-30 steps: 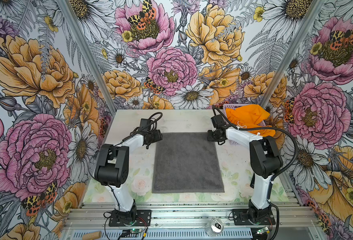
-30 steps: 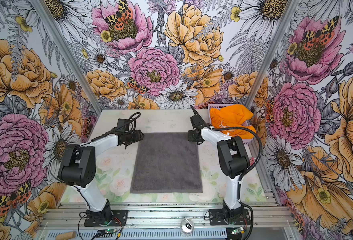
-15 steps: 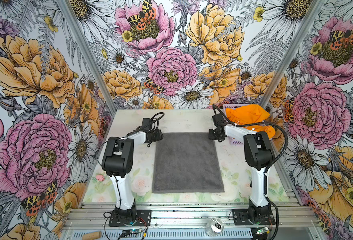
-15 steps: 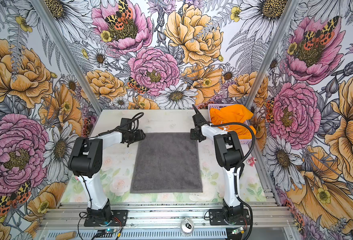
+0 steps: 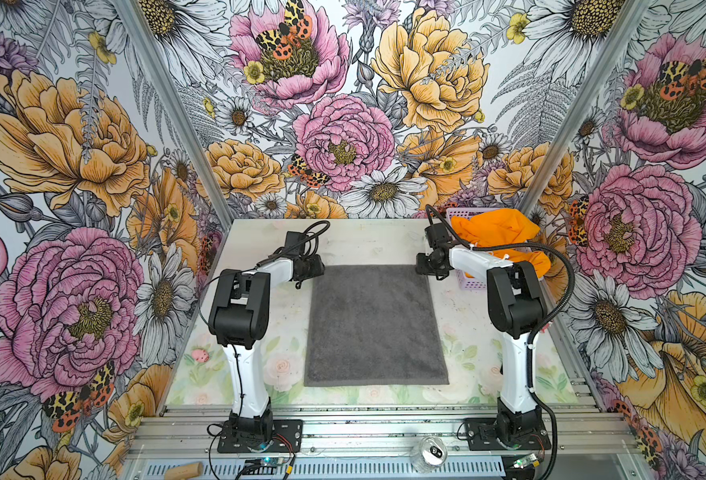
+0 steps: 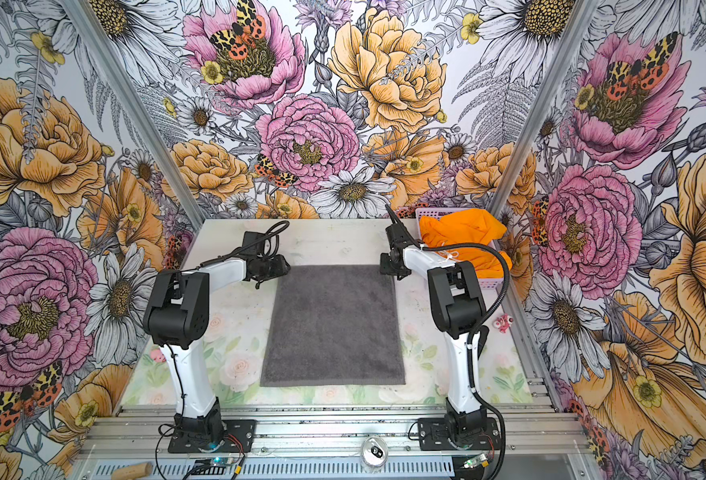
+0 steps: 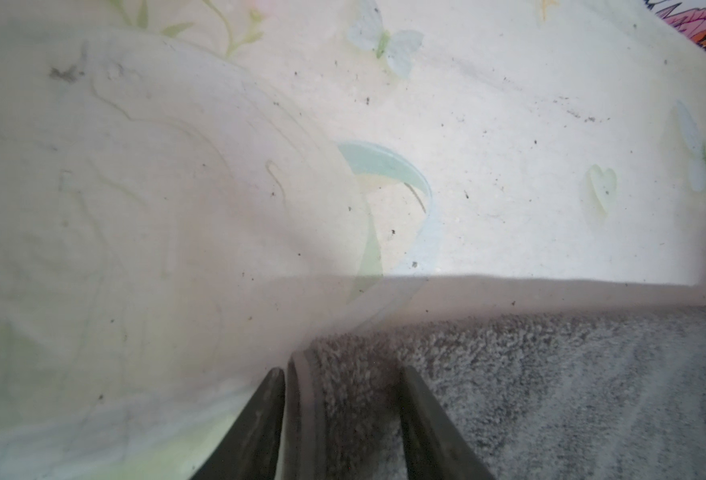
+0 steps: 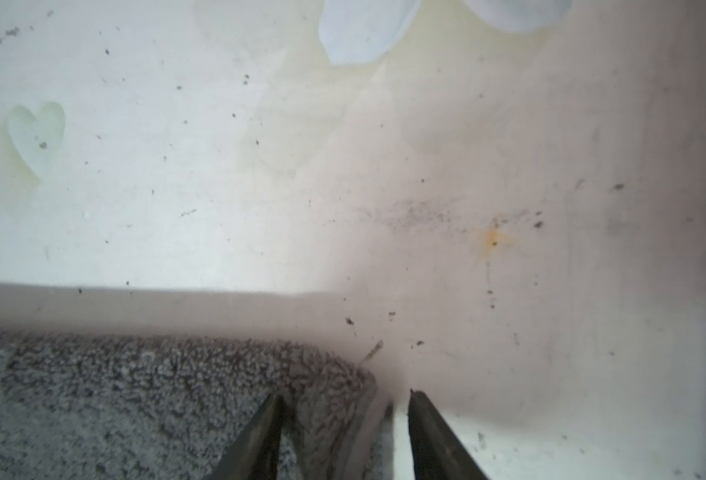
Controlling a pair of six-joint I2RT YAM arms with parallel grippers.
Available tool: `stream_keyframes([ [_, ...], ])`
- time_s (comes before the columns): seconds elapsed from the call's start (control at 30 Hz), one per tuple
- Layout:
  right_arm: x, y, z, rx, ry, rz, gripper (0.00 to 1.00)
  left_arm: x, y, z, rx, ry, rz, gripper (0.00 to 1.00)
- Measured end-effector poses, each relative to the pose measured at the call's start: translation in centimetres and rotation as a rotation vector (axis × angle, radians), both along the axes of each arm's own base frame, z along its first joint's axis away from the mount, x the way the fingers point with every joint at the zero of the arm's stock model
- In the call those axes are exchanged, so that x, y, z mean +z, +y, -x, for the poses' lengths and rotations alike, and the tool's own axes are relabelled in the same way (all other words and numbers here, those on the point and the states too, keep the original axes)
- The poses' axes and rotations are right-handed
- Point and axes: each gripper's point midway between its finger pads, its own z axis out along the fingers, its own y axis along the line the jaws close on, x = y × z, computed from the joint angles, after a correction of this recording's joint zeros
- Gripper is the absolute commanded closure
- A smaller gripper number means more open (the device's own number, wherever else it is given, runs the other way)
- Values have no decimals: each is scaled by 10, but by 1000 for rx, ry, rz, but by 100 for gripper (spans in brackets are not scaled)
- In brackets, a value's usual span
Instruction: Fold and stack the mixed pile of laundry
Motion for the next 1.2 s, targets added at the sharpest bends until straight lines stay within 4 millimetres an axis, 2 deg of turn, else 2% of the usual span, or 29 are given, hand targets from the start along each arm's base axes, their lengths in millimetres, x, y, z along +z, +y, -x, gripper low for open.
stream_keyframes([
  [0.17, -3, -1, -2, 11, 4, -7, 50, -5, 1, -1, 1, 9, 2, 56],
  [0.3, -7, 2, -2, 23, 12, -19, 55, -12, 0, 0, -6, 24, 4, 56],
  [0.57, -9, 8, -4, 56, 11, -44, 75, -12, -2, -1, -13, 22, 8, 58],
  [0.77, -9, 13, -3, 75, 13, -66, 92, -14, -4, -2, -25, 22, 11, 75],
  [0.87, -8, 14, -3, 80, 11, -69, 100, -14, -5, -2, -33, 21, 11, 88],
  [0.93, -8, 14, -3, 83, 11, -70, 100, -14, -5, -2, -37, 20, 11, 98],
  [1.2, -5, 12, -2, 94, 2, -65, 100, -12, -6, 1, -38, 18, 15, 100],
])
